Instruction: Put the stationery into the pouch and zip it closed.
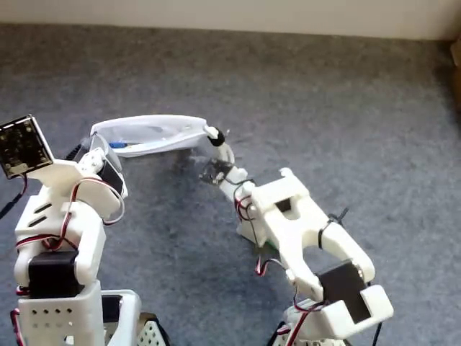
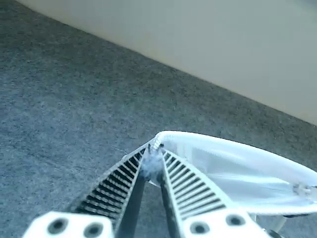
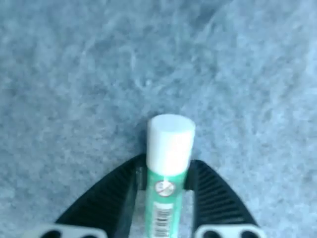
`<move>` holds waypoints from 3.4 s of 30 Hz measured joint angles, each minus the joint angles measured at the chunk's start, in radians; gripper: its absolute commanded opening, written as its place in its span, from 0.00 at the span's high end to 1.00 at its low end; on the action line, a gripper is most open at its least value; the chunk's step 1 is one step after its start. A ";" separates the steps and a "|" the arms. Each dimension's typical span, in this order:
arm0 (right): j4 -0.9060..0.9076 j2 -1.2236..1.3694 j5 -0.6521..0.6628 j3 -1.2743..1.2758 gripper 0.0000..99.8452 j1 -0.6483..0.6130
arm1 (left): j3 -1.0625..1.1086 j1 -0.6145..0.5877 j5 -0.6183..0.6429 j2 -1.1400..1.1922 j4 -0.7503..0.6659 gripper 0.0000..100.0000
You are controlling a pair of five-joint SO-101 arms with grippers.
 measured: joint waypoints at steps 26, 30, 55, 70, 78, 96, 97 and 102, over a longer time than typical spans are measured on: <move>0.083 -1.056 -0.086 0.112 0.99 -0.087 | 0.000 -0.008 0.000 0.000 0.000 0.99; -0.138 -1.100 -0.187 0.112 0.99 -0.143 | 0.000 -0.011 0.000 0.000 0.000 0.99; -1.281 -0.643 -0.281 0.112 0.99 -0.405 | 0.014 -0.011 0.000 -0.012 0.000 0.99; -1.284 -0.559 -0.373 0.112 0.92 -0.385 | 0.014 -0.011 0.000 -0.012 -0.002 0.99; -1.284 -0.534 -0.373 0.112 0.89 -0.379 | 0.014 -0.011 0.000 -0.012 -0.002 0.99; -0.927 -0.672 -0.500 0.080 0.80 -0.374 | 0.015 -0.011 0.000 -0.012 -0.002 0.99; -0.898 -0.707 -0.500 0.080 0.80 -0.371 | 0.015 -0.011 0.000 -0.012 -0.002 0.99; -0.694 -0.890 -0.500 0.080 0.80 -0.288 | 0.015 -0.011 0.000 -0.012 -0.002 0.99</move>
